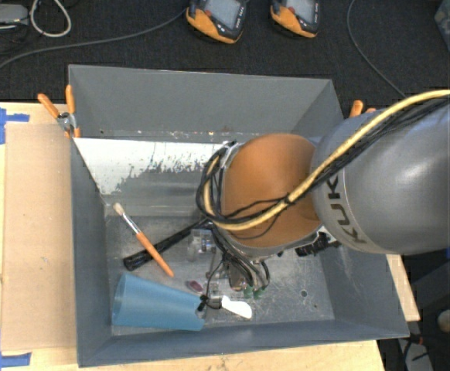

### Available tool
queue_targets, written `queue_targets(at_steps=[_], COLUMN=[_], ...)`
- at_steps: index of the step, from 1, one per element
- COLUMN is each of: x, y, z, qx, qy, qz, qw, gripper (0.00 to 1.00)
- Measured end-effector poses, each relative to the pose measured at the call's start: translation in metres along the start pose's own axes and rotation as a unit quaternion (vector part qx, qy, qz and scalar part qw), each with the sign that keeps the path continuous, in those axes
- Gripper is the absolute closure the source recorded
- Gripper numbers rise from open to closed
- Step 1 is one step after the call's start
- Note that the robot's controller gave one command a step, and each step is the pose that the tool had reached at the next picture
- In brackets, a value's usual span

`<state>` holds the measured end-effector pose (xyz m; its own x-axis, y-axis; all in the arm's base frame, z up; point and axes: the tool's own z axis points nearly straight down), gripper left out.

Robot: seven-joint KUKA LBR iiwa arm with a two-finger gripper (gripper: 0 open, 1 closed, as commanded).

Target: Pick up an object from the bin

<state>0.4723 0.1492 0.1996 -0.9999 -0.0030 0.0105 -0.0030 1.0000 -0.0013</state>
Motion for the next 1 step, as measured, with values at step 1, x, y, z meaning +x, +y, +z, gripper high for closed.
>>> queue_targets(at_steps=[1], x=[-0.0019], y=[-0.0012], z=[-0.0041], qx=[-0.001], qy=[-0.0040], qz=[0.003], qw=[1.0000], gripper=[0.00])
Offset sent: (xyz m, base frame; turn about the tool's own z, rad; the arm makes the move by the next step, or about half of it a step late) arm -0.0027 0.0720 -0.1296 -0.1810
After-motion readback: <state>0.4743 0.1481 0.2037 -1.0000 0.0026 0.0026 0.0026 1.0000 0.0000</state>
